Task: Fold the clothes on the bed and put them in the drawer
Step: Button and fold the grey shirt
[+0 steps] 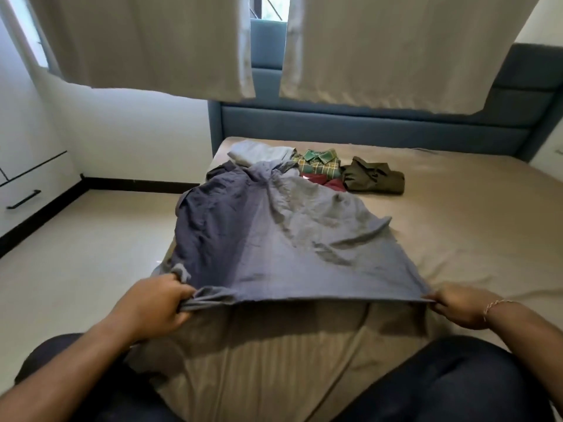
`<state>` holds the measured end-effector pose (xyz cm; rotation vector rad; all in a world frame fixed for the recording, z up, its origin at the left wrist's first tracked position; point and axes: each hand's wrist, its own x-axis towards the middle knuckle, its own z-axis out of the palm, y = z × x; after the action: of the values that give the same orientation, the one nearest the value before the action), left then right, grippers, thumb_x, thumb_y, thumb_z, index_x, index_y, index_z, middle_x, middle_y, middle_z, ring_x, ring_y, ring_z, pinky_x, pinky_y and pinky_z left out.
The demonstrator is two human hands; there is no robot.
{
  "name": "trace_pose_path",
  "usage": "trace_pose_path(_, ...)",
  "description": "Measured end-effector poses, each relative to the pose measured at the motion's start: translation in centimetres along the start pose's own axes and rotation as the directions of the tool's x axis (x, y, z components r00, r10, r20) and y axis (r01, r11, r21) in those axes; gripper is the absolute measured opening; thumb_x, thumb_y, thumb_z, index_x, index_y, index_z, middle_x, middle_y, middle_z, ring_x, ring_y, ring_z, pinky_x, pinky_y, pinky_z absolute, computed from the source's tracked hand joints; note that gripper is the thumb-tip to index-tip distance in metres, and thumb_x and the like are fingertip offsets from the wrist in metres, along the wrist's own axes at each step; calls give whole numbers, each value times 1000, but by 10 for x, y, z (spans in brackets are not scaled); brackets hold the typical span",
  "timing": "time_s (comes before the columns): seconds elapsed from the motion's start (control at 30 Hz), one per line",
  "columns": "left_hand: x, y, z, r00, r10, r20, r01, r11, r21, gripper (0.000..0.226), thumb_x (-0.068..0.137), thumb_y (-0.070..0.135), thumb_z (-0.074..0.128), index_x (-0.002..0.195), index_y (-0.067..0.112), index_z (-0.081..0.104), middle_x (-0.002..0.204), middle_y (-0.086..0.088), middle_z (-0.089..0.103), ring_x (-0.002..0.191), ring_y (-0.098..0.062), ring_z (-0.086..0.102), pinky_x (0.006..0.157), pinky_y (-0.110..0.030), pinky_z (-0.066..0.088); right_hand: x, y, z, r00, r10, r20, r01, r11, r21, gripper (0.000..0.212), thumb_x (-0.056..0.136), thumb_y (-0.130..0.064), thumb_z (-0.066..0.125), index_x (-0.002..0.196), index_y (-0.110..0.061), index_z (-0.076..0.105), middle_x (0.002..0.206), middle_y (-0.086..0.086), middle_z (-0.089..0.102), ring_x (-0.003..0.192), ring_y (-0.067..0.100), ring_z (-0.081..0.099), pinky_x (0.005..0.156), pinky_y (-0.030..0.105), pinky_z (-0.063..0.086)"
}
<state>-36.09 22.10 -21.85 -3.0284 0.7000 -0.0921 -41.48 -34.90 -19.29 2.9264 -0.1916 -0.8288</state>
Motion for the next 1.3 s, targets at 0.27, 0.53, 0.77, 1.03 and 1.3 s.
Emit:
trace_pose_path(0.27,-3,4,-43,805,-88,586,237,954,-182,82,76,72,74,148,41,49,132,10,66,93,-15,76,86,-36,62,-3,-36,-26,989,13,149,16,981,-194,73,104,-45,53,165,-30,15,168,5,31,151,24,36,118,30,30)
trace_pose_path(0.53,112,112,0,968,65,-243,-151,922,-356,51,88,38,48,130,17,68,128,-9,70,115,-31,67,95,-42,57,77,-191,-21,886,-208,-414,343,895,285,58,105,-36,54,158,-18,39,165,6,38,150,22,37,124,35,28)
trace_pose_path(0.77,140,128,122,991,-92,101,109,978,-176,79,101,64,27,167,23,15,176,-5,4,162,-20,2,129,-48,4,128,-223,58,891,-128,-435,216,963,159,73,99,-65,24,165,-34,15,174,-6,9,160,18,7,127,52,3)
trace_pose_path(1.03,126,56,133,981,-181,71,183,983,-18,85,99,71,11,168,22,9,176,1,-1,161,-13,-5,129,-51,-2,161,-100,57,910,323,-260,-204,895,397,82,94,-80,13,165,-40,1,173,-12,-9,160,17,-8,125,63,1)
trace_pose_path(1.3,122,49,124,992,-81,101,91,991,-102,87,93,68,10,167,22,18,176,-2,-2,161,-16,-9,130,-52,1,138,-136,27,946,48,-320,68,938,340,83,100,-70,31,166,-28,3,173,-2,-13,160,20,-12,125,61,-4)
